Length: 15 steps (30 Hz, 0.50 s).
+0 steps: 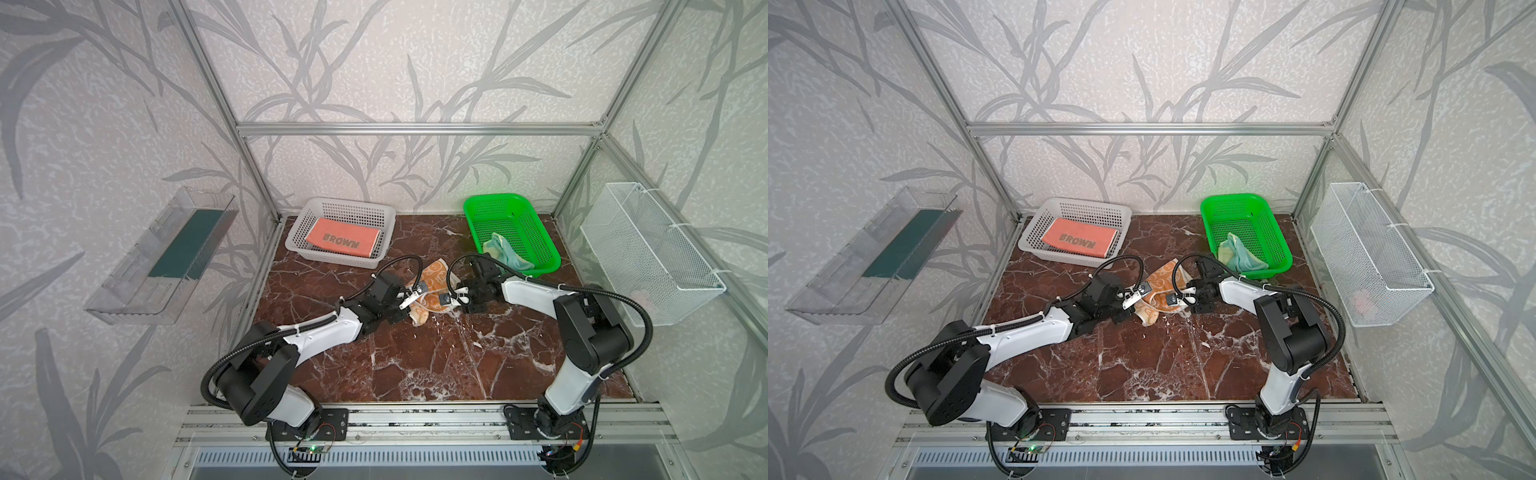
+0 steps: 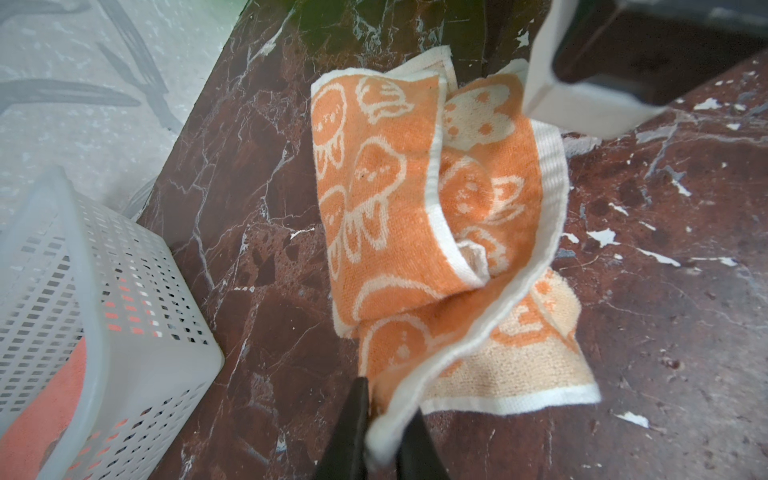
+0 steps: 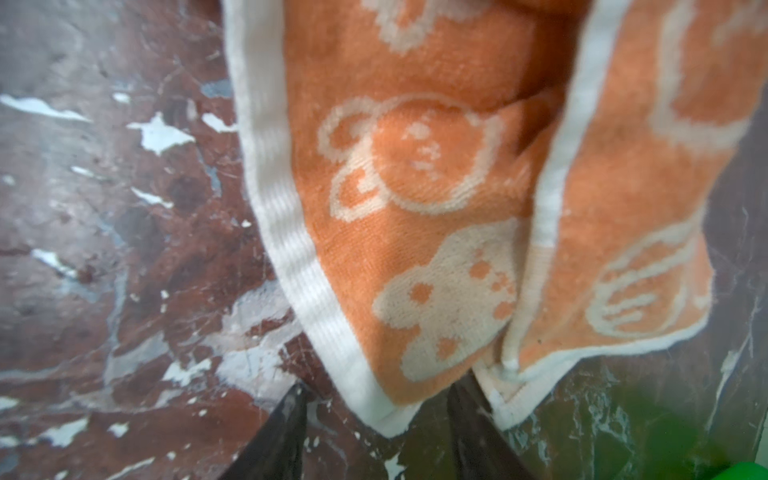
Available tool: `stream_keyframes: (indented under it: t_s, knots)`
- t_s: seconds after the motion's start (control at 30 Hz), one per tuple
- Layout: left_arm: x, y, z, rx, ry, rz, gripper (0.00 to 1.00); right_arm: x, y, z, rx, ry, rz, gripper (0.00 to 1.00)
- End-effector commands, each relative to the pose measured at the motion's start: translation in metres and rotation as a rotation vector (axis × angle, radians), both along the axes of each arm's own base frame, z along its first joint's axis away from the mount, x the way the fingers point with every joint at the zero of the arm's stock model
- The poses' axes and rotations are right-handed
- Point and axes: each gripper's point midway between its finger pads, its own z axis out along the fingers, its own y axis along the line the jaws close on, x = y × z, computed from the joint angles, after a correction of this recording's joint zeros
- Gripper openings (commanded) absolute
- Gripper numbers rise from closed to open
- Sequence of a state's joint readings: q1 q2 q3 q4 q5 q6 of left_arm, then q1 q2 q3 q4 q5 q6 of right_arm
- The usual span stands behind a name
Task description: Fold and stack the towels
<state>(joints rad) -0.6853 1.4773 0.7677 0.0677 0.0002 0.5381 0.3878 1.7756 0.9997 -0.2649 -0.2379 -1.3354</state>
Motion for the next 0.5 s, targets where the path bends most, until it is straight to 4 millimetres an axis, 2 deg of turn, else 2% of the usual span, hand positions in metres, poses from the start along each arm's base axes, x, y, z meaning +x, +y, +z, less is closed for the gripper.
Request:
stream_keyframes:
  t_s: [0.0, 0.17, 0.37, 0.47]
  knots:
    - [0.003, -0.001, 0.005, -0.006, -0.003, 0.016, 0.12, -0.004, -0.005, -0.013, -0.036, 0.065, 0.001, 0.52]
    - [0.004, 0.001, 0.004, -0.011, 0.002, 0.031, 0.09, -0.006, -0.012, -0.026, -0.095, 0.135, 0.003, 0.43]
    - [0.003, 0.002, 0.002, -0.026, 0.013, 0.057, 0.00, -0.008, -0.013, -0.026, -0.076, 0.231, -0.007, 0.21]
    - [0.004, 0.005, 0.003, -0.034, 0.009, 0.081, 0.00, -0.008, -0.013, -0.025, -0.082, 0.261, -0.010, 0.13]
